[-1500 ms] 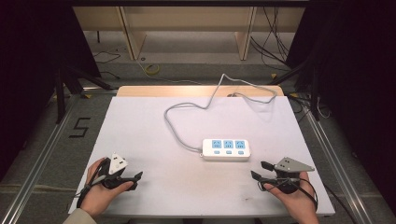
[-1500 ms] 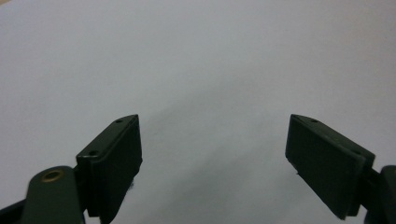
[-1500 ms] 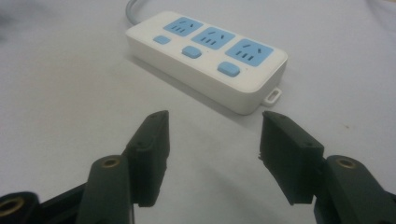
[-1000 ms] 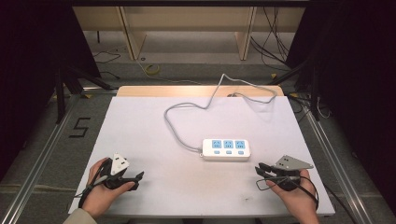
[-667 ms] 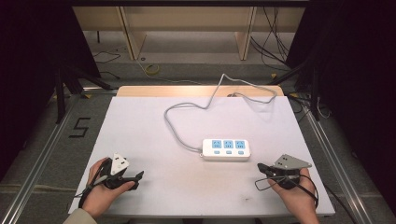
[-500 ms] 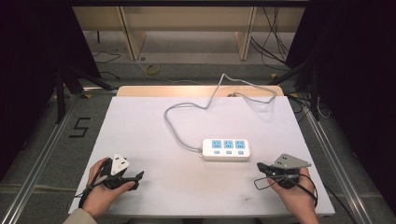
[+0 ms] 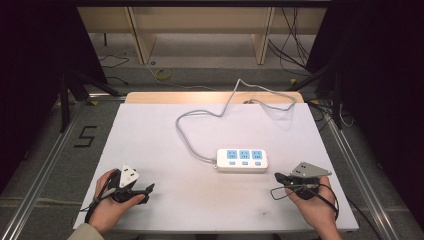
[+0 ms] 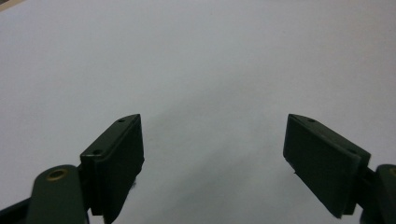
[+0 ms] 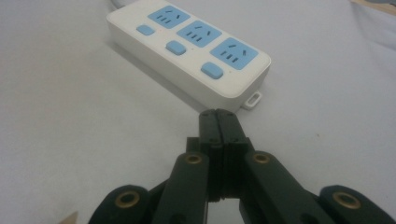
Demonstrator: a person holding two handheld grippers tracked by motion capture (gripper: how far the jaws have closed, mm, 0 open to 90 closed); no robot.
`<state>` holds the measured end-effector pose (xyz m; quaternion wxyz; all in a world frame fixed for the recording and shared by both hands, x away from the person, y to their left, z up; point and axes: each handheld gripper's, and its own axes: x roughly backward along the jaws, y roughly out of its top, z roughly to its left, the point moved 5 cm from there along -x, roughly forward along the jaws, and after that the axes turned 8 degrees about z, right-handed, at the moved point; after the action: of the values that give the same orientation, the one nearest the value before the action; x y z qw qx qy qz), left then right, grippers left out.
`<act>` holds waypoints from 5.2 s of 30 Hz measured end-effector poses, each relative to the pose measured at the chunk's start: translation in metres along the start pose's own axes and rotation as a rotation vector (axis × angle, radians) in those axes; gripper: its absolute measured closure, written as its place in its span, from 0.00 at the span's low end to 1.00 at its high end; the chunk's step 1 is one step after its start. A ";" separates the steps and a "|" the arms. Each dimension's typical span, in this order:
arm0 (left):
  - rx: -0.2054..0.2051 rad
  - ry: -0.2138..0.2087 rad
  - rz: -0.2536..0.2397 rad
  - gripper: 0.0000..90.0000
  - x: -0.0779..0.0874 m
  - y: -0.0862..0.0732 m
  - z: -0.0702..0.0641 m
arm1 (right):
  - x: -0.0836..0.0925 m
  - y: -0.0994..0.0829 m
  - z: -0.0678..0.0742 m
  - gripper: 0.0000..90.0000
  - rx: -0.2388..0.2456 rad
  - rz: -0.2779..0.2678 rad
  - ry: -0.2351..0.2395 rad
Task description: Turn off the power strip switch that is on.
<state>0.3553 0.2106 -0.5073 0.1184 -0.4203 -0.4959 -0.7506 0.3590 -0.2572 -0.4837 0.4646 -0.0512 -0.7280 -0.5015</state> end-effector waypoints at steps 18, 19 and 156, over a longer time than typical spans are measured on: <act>-0.006 -0.002 0.007 0.22 -0.001 0.000 0.000 | -0.004 0.007 -0.002 1.00 0.005 0.045 0.005; -0.007 -0.003 0.007 0.22 -0.001 0.000 0.000 | -0.004 0.007 -0.002 1.00 0.002 0.047 0.004; -0.026 0.006 0.013 0.22 -0.002 0.000 -0.002 | -0.036 0.078 0.015 1.00 0.103 0.121 0.078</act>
<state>0.3560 0.2080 -0.5091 0.1190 -0.4226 -0.4831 -0.7575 0.4119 -0.1926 -0.4580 0.5240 -0.0514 -0.7299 -0.4359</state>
